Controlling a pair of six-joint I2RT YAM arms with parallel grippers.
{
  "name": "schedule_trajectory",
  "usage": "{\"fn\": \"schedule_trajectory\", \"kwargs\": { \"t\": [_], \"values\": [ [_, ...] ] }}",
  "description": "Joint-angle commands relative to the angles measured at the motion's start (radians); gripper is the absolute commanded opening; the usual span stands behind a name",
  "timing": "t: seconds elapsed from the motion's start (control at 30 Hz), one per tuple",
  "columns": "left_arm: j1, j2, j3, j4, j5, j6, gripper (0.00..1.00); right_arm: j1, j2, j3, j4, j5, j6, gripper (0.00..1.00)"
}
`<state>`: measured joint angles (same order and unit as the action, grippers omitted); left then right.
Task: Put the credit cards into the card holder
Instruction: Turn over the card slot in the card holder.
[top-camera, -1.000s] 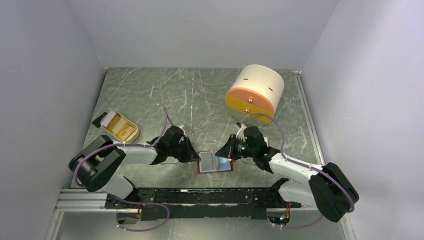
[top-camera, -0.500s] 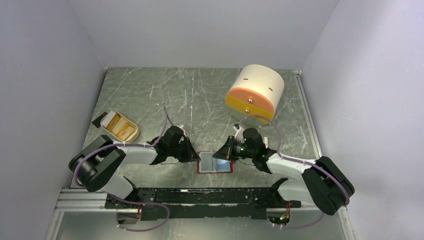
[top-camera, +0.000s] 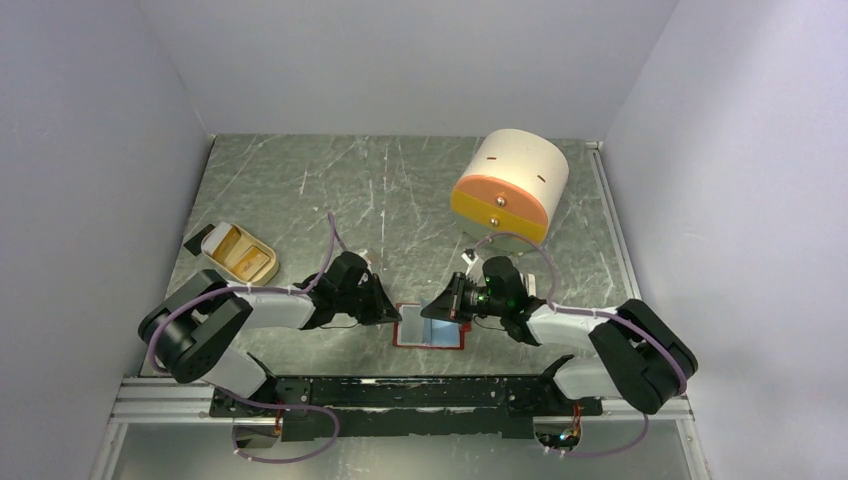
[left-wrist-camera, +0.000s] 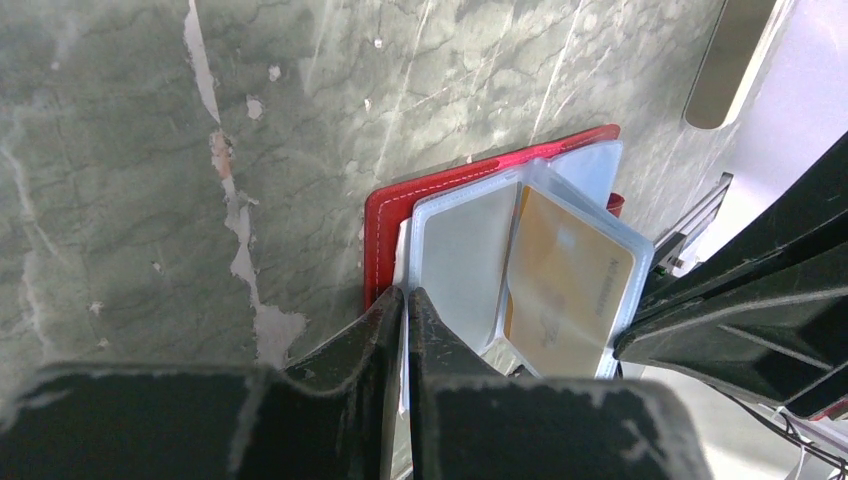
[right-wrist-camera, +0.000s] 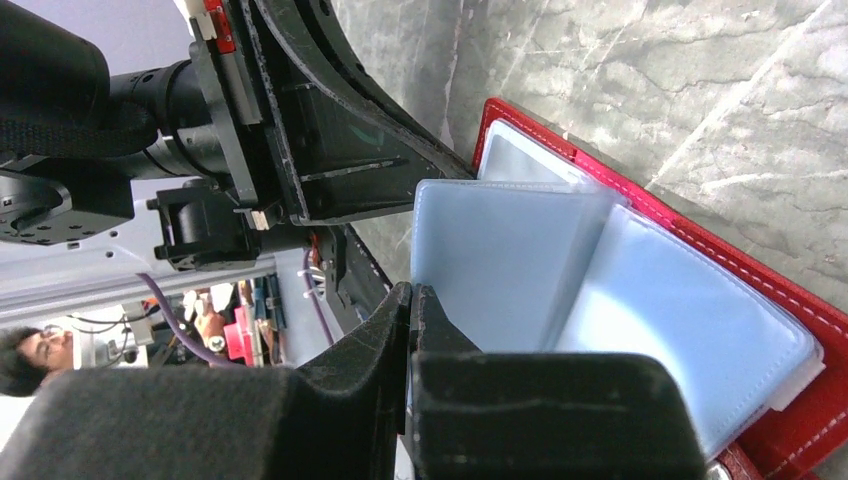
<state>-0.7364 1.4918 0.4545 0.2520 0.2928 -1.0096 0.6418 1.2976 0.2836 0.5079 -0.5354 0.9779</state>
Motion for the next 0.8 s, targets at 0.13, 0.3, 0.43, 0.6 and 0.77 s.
{"fn": "schedule_trajectory", "kwargs": {
  "t": [0.13,0.3,0.43,0.6,0.77],
  "values": [
    [0.004,0.025,-0.014,0.033,0.015,0.004,0.13,0.009,0.083,-0.001,0.130,-0.052,0.051,0.07],
    [0.004,0.013,-0.013,0.018,0.008,0.008,0.13,0.009,0.099,0.013,0.122,-0.051,0.036,0.05],
    [0.003,0.018,-0.011,0.022,0.009,0.007,0.13,0.009,0.111,0.018,0.126,-0.055,0.031,0.05],
    [0.004,0.024,-0.010,0.023,0.011,0.005,0.13,0.009,0.126,0.021,0.137,-0.055,0.033,0.15],
    [0.003,0.019,-0.009,0.017,0.008,0.007,0.13,0.009,0.141,0.026,0.151,-0.065,0.031,0.00]
  ]
}}
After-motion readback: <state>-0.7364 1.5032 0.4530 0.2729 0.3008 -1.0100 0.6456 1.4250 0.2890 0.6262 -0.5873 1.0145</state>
